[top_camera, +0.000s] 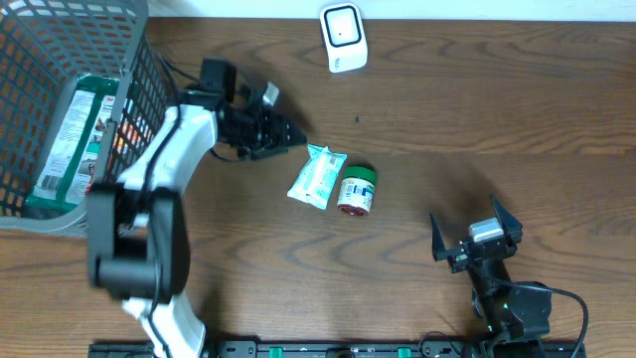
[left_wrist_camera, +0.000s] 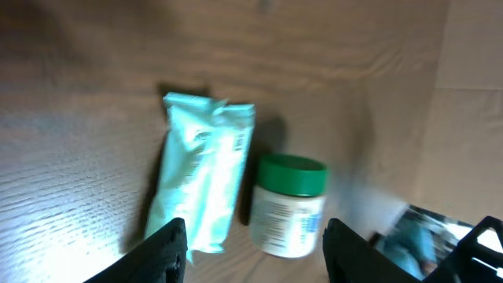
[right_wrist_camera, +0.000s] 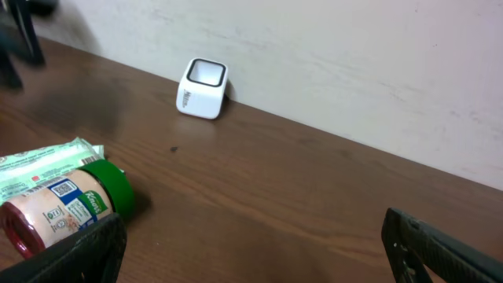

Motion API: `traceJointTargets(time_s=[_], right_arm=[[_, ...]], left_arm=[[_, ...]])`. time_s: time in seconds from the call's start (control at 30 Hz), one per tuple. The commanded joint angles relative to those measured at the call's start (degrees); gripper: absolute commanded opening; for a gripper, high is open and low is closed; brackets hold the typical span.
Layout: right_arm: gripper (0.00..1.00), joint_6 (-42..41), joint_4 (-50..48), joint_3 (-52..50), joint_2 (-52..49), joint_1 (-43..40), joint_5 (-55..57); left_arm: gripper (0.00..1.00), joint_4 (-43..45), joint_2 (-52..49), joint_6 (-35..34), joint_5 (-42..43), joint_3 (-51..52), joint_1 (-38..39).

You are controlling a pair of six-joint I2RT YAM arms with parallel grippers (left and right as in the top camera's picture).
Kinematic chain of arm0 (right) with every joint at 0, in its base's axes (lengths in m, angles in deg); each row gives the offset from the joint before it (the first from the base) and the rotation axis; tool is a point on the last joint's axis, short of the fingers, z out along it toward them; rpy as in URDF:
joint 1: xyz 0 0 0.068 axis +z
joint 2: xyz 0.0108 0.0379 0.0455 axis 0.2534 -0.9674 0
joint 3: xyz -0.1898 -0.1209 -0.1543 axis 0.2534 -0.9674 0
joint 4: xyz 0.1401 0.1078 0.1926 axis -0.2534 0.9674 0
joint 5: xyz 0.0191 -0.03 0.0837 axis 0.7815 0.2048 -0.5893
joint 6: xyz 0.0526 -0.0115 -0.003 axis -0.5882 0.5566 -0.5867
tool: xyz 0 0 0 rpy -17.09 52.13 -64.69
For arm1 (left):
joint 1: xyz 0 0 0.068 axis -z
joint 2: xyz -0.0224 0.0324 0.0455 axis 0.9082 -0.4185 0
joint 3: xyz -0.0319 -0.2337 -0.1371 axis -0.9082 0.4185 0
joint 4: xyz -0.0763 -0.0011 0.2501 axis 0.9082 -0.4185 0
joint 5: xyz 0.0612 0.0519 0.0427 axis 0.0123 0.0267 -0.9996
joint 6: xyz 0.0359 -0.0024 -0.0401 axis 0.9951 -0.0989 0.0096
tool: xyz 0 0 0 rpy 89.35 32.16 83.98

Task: Scan the item barcode
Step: 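Carry the wipes packet with the left gripper toward the table center, then lower the wipes packet beside the jar and adjust it with the left gripper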

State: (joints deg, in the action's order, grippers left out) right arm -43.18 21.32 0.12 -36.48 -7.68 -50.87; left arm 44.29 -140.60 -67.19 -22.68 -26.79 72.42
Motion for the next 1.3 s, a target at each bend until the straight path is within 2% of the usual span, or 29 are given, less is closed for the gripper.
traceJointTargets(time_s=[0.0,0.1,0.13,0.33,0.5,0.63,0.83,1.03,1.27], right_arm=[[0.99,-0.72,0.24,-0.07,0.24,0.92,0.35],[0.99,-0.72,0.24,-0.07,0.24,0.92,0.35],[0.99,-0.72,0.24,-0.07,0.24,0.92,0.35],[0.99,-0.72,0.24,-0.07,0.24,0.92,0.35],[0.99,-0.72,0.24,-0.07,0.24,0.92,0.35],[0.99,-0.72,0.24,-0.07,0.24,0.92,0.35],[0.99,-0.72,0.24,-0.07,0.24,0.92,0.35],[0.99,-0.72,0.24,-0.07,0.24,0.92,0.35],[0.99,-0.72,0.24,-0.07,0.24,0.92,0.35]], left_arm=[[0.46,-0.57,8.83,-2.95,-13.27,-1.53,2.51],[0.12,-0.63,11.65,-3.13,-18.58,-1.51,5.05],[0.07,-0.83,11.93,-3.15,-20.44,-1.51,6.19],[0.07,-0.68,9.03,-3.15,-25.90,-0.26,13.55],[0.07,0.74,2.99,-4.46,-35.12,0.00,18.05],[0.07,3.85,-1.73,-4.70,-35.23,0.00,18.67],[0.07,3.45,-6.69,-5.70,-35.28,0.00,18.64],[0.07,-0.76,-8.04,-5.77,-35.30,0.02,18.64],[0.07,-7.32,-8.04,-8.92,-37.00,0.02,18.64]])
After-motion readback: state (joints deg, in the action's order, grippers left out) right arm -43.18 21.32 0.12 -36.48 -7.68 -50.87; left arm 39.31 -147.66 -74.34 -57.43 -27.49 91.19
